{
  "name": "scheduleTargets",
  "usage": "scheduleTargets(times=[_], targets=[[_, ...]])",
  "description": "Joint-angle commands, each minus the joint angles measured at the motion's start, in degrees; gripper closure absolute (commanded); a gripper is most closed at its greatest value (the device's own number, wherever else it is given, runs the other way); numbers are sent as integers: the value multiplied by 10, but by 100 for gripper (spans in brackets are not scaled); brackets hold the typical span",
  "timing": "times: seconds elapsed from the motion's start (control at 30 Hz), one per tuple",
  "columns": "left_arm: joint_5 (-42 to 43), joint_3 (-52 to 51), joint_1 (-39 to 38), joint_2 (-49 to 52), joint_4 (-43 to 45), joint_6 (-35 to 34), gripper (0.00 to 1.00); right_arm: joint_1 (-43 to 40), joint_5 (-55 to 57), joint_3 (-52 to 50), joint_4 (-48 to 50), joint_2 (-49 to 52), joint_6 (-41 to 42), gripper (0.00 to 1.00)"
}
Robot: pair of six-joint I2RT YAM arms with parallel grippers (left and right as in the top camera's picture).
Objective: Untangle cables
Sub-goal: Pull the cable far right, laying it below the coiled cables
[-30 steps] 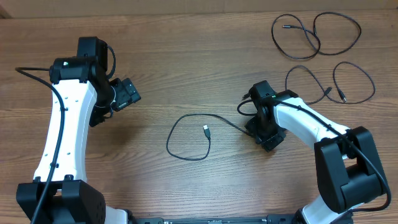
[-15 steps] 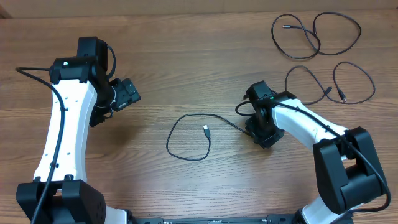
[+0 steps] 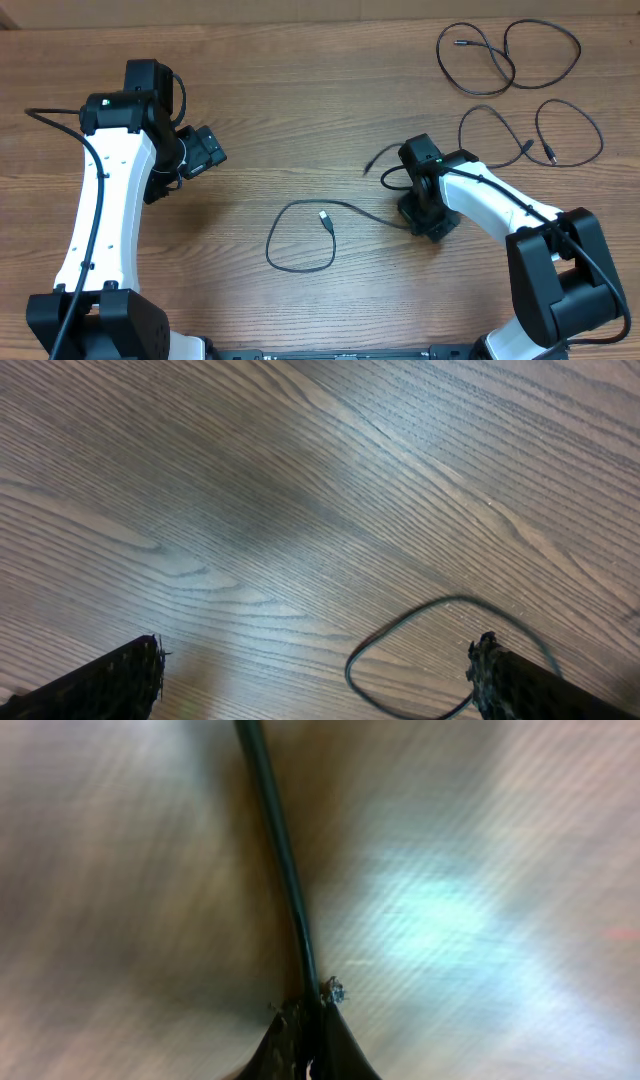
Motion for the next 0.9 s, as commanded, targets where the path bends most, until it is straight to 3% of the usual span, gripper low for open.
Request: scheduleTargets(times=[0.0,0.23,0.53,0.87], targets=[[-8,-7,-5,5,0,15,1,-15,45,10,-28,-26,-6,96],[-8,-7,-5,5,3,15,0,-40,48,50,-52,-119,-116,96],[-8,-7,-5,5,4,15,0,-68,68,57,-54,-228,-145,96],[-8,-7,-5,5,1,15,0,-206,85,59,-71,-263,-203,96]])
